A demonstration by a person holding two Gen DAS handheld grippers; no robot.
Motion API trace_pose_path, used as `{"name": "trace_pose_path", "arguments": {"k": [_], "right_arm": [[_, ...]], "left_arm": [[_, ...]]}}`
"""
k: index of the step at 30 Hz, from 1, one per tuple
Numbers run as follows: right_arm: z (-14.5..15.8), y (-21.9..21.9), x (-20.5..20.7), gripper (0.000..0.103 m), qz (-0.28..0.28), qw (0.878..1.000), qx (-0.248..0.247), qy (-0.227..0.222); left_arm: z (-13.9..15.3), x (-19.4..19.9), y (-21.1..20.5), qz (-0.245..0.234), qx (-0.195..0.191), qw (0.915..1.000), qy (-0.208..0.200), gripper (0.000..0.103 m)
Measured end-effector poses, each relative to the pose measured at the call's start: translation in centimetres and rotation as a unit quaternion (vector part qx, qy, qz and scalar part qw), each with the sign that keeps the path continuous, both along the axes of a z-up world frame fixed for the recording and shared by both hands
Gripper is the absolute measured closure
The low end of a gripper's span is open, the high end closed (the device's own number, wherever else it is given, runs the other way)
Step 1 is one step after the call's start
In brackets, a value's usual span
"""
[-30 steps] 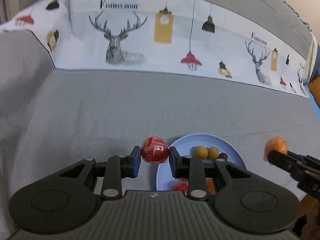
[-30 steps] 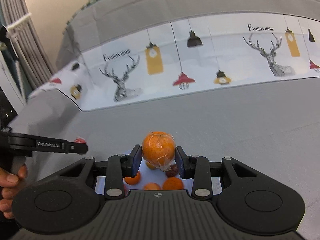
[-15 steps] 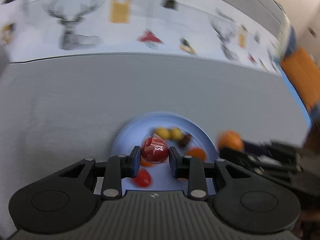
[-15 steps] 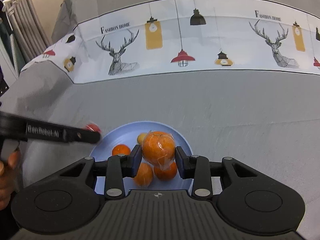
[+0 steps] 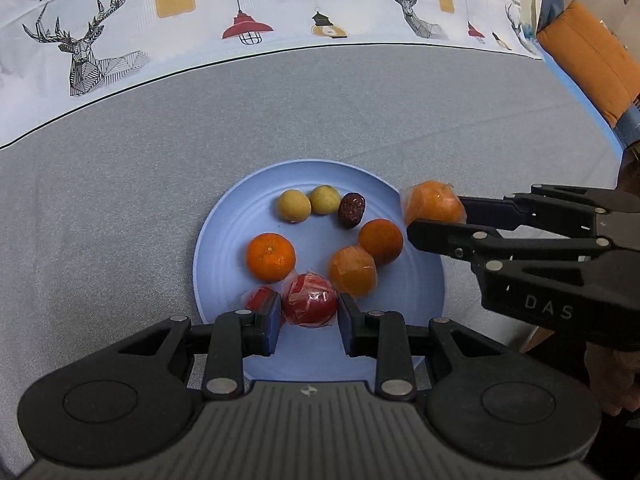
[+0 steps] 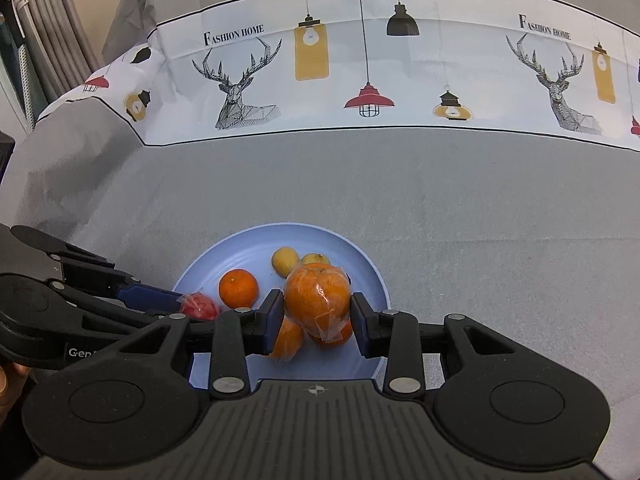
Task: Organize fruits
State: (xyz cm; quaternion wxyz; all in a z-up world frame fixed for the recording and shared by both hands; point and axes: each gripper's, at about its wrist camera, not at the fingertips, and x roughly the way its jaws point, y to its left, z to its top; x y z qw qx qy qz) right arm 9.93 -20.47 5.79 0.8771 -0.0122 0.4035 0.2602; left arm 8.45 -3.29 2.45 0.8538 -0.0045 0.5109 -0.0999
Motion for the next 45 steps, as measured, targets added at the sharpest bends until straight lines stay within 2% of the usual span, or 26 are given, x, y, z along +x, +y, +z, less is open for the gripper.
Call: {"name": "trace_pose_path", "arguments": {"k": [16, 19, 21, 25, 29, 31, 33, 34, 35, 36, 38, 41, 45], "right_arm": [[-0.3, 0.6, 0.1, 0.065, 0.009, 1.0, -0.013, 0.003], [-0.4, 0.6, 0.0, 0.064, 0.014, 1.0, -0.011, 0.004], [-0.4, 0.7, -0.1, 0.064, 0.017, 1.0, -0.01, 0.003], [-0.1, 0.3, -0.1, 0.04, 0.008, 1.0, -0.012, -0.007], [0.3, -0.3, 0.0, 0.035, -0.01, 1.0, 0.002, -0.011], [0.4, -0.6, -0.1, 0.031, -0.017, 1.0, 0.006, -0.016], [0.7, -0.9, 0.0, 0.027, -0.022, 0.999, 0.01, -0.022], [0.9, -1.0, -0.1, 0.024, -0.025, 0.999, 0.012, -0.028], [1.1, -1.3, -0.2, 0.022, -0.029, 0.999, 0.014, -0.036], [1.4, -1.5, -0.4, 0.018, -0.034, 0.998, 0.014, -0.047], [2.1, -2.0, -1.1, 0.012, -0.046, 0.996, 0.015, -0.076], [3.3, -3.3, -2.0, 0.003, -0.063, 0.992, 0.026, -0.109], [4.2, -4.9, -3.8, 0.001, -0.096, 0.986, 0.034, -0.135]], "left_arm": [[0.3, 0.1, 0.0, 0.004, -0.002, 1.0, 0.0, 0.07], [0.7, 0.1, 0.2, 0.009, -0.013, 0.9998, -0.009, 0.07], [1.3, 0.0, 0.4, 0.016, -0.033, 0.9991, -0.023, 0.063], [2.1, 0.0, 1.1, 0.036, -0.049, 0.9972, -0.043, 0.056], [2.6, -0.1, 1.4, 0.047, -0.041, 0.9966, -0.053, 0.056], [3.1, -0.5, 1.4, 0.053, -0.031, 0.9954, -0.073, 0.056], [4.1, -1.3, 1.7, 0.073, -0.016, 0.9906, -0.115, 0.056], [5.0, -2.0, 1.8, 0.085, -0.007, 0.9849, -0.151, 0.056], [5.9, -2.7, 1.7, 0.09, 0.003, 0.9793, -0.182, 0.052], [6.7, -3.3, 1.6, 0.09, 0.013, 0.9738, -0.208, 0.042], [8.0, -4.2, 1.1, 0.09, 0.028, 0.9681, -0.232, 0.032], [9.8, -6.1, -0.3, 0.085, 0.05, 0.9604, -0.261, 0.023], [10.7, -9.2, -1.2, 0.103, 0.007, 0.9456, -0.309, 0.017]]}}
